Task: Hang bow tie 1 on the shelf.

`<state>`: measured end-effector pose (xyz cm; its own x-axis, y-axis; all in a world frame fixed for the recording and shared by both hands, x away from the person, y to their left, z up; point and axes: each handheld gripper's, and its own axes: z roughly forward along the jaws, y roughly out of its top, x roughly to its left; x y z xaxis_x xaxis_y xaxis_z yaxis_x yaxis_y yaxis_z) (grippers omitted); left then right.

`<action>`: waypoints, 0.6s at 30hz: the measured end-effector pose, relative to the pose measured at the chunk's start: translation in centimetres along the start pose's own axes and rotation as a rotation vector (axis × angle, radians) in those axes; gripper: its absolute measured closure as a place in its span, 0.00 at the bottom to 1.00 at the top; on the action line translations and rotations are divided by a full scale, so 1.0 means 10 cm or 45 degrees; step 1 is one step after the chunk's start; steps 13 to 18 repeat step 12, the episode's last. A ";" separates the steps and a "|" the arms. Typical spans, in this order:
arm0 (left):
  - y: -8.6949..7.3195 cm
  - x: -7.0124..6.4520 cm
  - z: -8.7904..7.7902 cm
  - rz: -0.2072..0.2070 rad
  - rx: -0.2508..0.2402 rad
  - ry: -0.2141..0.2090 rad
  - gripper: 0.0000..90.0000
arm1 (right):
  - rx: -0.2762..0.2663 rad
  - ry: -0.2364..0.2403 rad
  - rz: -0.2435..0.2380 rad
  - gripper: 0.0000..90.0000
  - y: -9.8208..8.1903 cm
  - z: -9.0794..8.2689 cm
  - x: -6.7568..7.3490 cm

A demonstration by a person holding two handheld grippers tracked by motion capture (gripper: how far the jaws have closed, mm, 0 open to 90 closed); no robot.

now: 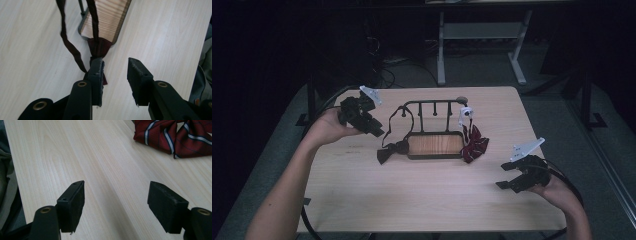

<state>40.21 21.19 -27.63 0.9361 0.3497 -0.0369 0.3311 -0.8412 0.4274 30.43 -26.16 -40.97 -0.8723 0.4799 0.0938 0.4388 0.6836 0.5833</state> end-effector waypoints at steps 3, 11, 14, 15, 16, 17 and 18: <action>-0.06 -0.06 0.02 0.008 0.002 0.003 0.70 | 0.001 -0.005 0.000 0.33 -0.01 0.00 0.00; -0.18 -0.21 0.03 0.028 -0.031 0.014 0.64 | -0.002 -0.010 0.008 0.33 -0.02 -0.02 0.00; -0.19 -0.23 0.04 0.032 -0.024 0.018 0.64 | -0.004 -0.009 0.009 0.33 -0.02 -0.03 -0.01; -0.19 -0.23 0.04 0.032 -0.024 0.018 0.64 | -0.004 -0.009 0.009 0.33 -0.02 -0.03 -0.01; -0.19 -0.23 0.04 0.032 -0.024 0.018 0.64 | -0.004 -0.009 0.009 0.33 -0.02 -0.03 -0.01; -0.19 -0.23 0.04 0.032 -0.024 0.018 0.64 | -0.004 -0.009 0.009 0.33 -0.02 -0.03 -0.01; -0.19 -0.23 0.04 0.032 -0.024 0.018 0.64 | -0.004 -0.009 0.009 0.33 -0.02 -0.03 -0.01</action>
